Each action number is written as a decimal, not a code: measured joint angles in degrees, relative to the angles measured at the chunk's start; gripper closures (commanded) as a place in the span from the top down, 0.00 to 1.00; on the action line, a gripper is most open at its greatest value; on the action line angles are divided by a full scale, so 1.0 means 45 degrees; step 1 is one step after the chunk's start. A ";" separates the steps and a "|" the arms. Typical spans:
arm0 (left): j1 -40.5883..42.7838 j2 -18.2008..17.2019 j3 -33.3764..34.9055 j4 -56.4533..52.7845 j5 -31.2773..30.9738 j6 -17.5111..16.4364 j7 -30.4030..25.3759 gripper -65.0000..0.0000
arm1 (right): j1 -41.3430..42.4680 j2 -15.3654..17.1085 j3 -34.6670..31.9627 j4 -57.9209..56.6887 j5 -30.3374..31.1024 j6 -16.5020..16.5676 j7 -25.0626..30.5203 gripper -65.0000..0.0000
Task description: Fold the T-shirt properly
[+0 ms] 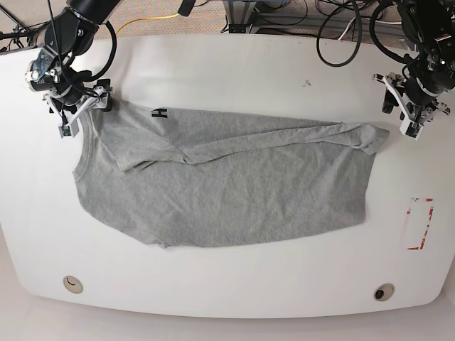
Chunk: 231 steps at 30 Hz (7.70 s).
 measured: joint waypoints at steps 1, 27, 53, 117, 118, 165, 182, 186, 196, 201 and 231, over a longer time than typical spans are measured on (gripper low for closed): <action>-0.0034 -0.0005 0.0029 -0.0233 -0.0058 -0.0005 -0.0044 0.15 | 0.0000 0.0000 -0.0005 0.0000 0.0000 0.0005 0.0000 0.75; -0.6931 -0.0039 0.1112 -0.7402 0.1758 0.1239 -0.0146 0.14 | -0.0063 -0.0340 0.0359 0.0015 0.0073 -0.0005 0.0039 0.75; -0.3162 0.0913 0.2229 -0.2297 0.2035 -0.0121 0.0369 0.49 | 0.0000 -0.0418 0.0364 0.0423 0.0087 -0.0010 -0.0005 0.75; -0.5289 -0.0680 0.1365 -0.8330 0.1438 0.1496 -0.4231 0.50 | -0.0068 -0.1069 -0.0039 0.0437 -0.0087 -0.0019 0.0141 0.75; -0.5289 -0.0714 0.1365 -0.8592 0.1433 0.1501 -0.4415 0.50 | -0.0053 -0.1098 -0.0146 0.0442 -0.0063 -0.0015 0.0165 0.75; 0.3186 0.0107 0.0267 -0.0656 0.1821 0.1350 -0.1996 0.21 | -0.4833 -0.0597 -0.0165 0.3186 0.0228 0.0019 0.0039 0.30; 0.3147 0.0097 0.0282 0.0733 0.1180 0.1399 -0.1996 0.57 | -0.4804 -0.0049 0.1379 0.3963 0.4930 0.0000 -0.0112 0.77; 0.3172 0.0097 0.0277 0.0821 0.0612 0.1394 -0.1982 0.57 | -0.4813 0.0631 0.0714 0.3978 0.6135 -0.0029 -0.0107 0.77; 0.3104 0.0097 -0.0010 0.0821 0.0573 0.1433 -0.1904 0.57 | -0.3517 0.0704 -0.2351 0.3963 0.6241 -0.0015 -0.0117 0.77; 0.3109 0.0068 0.0010 0.0821 0.0583 0.1438 -0.1909 0.57 | -0.2783 0.0675 -0.4065 0.3944 0.4619 -0.0019 -0.0049 0.77; 0.2574 0.0092 0.0034 0.0767 0.0627 0.1438 -0.1904 0.57 | -0.2191 0.0311 -0.6285 0.2501 0.0845 -0.0010 0.0364 0.07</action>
